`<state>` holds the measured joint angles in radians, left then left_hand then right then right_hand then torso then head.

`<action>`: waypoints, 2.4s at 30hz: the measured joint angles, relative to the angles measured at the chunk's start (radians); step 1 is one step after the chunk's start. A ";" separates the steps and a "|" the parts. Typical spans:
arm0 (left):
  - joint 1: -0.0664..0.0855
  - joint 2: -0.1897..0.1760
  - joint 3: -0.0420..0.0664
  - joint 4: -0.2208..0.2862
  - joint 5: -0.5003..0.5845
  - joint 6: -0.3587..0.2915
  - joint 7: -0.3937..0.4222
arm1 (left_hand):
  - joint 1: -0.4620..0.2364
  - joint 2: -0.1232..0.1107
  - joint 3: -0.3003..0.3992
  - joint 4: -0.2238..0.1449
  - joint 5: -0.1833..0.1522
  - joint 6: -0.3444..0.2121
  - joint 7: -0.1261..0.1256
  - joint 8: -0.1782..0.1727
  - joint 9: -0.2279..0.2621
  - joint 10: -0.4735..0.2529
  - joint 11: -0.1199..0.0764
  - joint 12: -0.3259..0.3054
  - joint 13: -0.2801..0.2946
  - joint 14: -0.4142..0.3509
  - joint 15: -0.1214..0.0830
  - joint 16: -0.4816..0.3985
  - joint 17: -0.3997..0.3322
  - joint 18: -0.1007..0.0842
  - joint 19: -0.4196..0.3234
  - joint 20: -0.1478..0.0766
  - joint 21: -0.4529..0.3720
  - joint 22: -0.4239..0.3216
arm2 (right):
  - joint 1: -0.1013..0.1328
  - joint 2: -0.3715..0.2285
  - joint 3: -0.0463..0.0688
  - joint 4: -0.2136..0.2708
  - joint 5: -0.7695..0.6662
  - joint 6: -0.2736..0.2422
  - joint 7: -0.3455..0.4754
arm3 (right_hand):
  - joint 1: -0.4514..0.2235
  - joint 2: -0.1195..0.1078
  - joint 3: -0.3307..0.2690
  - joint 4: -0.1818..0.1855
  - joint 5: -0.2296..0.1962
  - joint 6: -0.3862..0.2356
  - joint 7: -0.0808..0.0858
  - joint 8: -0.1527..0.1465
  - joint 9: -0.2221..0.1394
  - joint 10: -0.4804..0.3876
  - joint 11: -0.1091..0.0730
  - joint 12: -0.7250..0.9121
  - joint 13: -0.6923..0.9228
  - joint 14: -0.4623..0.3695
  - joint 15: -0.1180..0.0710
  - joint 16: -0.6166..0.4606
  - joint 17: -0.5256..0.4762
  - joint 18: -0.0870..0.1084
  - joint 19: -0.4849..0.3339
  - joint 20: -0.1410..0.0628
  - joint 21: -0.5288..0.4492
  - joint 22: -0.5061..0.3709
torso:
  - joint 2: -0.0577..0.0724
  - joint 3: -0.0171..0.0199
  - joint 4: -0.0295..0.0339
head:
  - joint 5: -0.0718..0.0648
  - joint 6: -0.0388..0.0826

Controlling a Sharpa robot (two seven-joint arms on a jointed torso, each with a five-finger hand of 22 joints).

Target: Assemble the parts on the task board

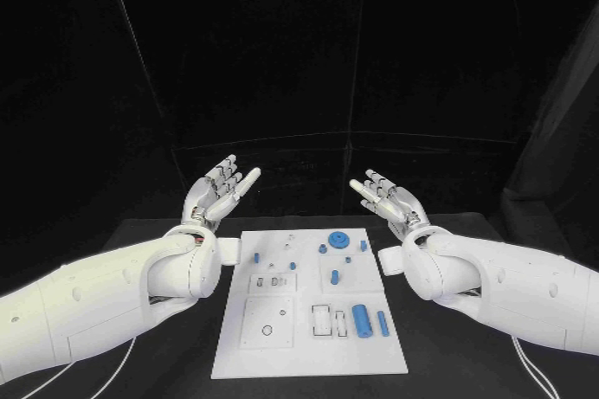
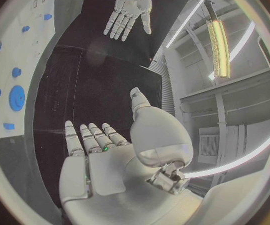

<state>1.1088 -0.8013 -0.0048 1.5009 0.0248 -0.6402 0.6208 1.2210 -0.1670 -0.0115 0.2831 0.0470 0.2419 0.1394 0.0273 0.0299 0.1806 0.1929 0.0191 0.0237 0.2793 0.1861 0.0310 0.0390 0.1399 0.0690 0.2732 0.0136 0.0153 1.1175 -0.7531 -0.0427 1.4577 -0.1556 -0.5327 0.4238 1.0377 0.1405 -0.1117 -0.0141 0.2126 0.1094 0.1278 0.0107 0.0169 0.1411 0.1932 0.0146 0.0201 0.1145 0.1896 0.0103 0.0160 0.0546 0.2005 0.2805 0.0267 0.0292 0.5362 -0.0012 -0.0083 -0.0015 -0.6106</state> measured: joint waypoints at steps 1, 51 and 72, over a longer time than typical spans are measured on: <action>0.000 0.000 0.000 0.000 0.000 0.004 0.004 | 0.018 -0.002 0.000 0.007 0.000 0.007 0.000 0.000 0.001 0.003 0.003 0.000 0.001 0.006 0.006 0.004 0.001 0.009 0.002 0.006 0.000 0.001 | 0.003 0.001 -0.002 -0.004 -0.014 0.020 -0.006 | 0.006 0.003 -0.001 -0.001 0.000 0.000 0.000 0.004 0.000 0.000 0.000 0.000 0.000 0.000 0.000 0.002 0.000 0.000 0.000 0.000 0.000 0.000 | 0.000 0.0000 -0.0001 | 0.000 0.000; 0.009 -0.110 0.000 0.129 -0.081 0.213 0.021 | 0.151 0.158 -0.007 -0.121 0.000 0.716 0.073 0.120 0.040 0.874 -0.038 0.167 0.047 0.811 -0.068 0.201 0.081 0.031 0.808 -0.039 0.273 0.088 | 0.145 0.097 -0.001 -0.225 -1.130 0.224 -0.283 | 0.309 -0.067 0.149 -0.275 -0.004 0.939 0.035 0.061 0.049 1.096 -0.109 0.051 0.044 1.352 -0.192 0.348 0.184 0.125 1.030 -0.201 0.524 0.192 | 0.154 -0.0209 0.0446 | -0.048 0.034; 0.010 -0.124 0.000 0.152 -0.090 0.235 0.016 | 0.151 0.158 -0.010 -0.123 0.000 0.719 0.076 0.120 0.038 0.877 -0.034 0.163 0.045 0.811 -0.068 0.193 0.081 0.031 0.811 -0.036 0.273 0.086 | 0.160 0.129 0.000 -0.196 -1.497 0.369 -0.467 | 0.230 -0.106 0.238 -0.268 -0.020 0.899 0.020 0.055 0.049 1.039 -0.115 0.051 0.047 1.351 -0.201 1.164 0.895 0.106 1.129 -0.195 0.967 0.574 | 0.208 -0.0301 0.0659 | -0.061 0.039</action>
<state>1.1187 -0.9250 -0.0045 1.6531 -0.0655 -0.4049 0.6369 1.3722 -0.0091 -0.0216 0.1598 0.0469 0.9614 0.2158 0.1475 0.0678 1.0579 0.1590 0.1817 0.0688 1.0903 0.1181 0.2236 0.1195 0.1706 0.8800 0.2375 0.2869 0.1011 1.2770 -0.6243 -0.0429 1.2613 -1.6528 -0.1632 -0.0429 1.2679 0.0349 0.1261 -0.2825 0.1923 1.0083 0.1479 0.0658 0.0660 1.1806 0.0786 0.0657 0.0670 1.4651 -0.0110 1.1744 0.9112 0.1608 1.3293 0.0857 0.9940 0.6030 0.7438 -0.0313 0.0575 -0.0621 -0.5721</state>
